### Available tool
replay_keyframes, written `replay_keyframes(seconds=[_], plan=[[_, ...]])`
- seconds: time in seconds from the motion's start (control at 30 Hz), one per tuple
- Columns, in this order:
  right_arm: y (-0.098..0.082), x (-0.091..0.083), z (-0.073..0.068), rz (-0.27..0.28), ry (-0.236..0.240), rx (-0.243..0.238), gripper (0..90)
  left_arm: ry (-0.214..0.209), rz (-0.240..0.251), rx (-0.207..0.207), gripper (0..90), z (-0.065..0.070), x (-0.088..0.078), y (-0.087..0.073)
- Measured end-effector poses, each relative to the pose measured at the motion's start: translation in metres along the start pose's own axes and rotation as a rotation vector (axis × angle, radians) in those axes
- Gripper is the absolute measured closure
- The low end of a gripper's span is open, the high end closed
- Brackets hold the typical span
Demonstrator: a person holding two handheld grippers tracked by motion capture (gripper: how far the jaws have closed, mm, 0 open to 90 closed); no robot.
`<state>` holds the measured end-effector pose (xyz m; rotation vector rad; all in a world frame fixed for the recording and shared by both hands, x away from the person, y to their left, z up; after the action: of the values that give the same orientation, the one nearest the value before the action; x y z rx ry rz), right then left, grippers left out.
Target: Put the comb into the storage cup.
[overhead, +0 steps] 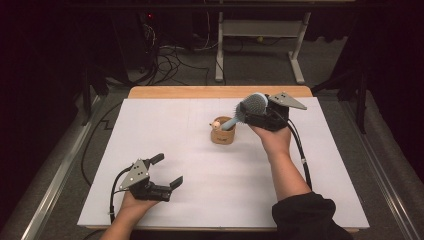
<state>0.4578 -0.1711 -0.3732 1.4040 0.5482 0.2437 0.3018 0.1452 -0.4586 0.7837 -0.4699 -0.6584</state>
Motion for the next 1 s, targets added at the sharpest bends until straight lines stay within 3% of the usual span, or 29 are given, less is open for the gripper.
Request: replay_keyframes(seconds=[0.07, 0.5, 1.0], plan=[[0.000, 0.000, 0.001, -0.005, 0.004, 0.002, 0.4, 0.000, 0.002, -0.001, 0.4, 0.000, 0.000, 0.000], [-0.001, -0.010, 0.003, -0.007, -0.013, -0.015, 0.4, 0.010, -0.002, 0.003, 0.4, -0.001, 0.002, -0.001], [-0.016, -0.027, 0.002, -0.029, -0.001, -0.043, 0.4, 0.024, 0.003, 0.008, 0.4, -0.004, 0.002, 0.000]])
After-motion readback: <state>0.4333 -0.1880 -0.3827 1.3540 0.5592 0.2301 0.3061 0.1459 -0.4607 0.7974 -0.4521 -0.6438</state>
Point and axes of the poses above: each handheld gripper's, and its own axes: x roughly forward along the jaws, y roughly out of its top, z roughly to its right, the point moved 2 cm from there along x, roughly forward along the jaws, and after that the axes turned 9 degrees about -x, right-handed, at the moved point
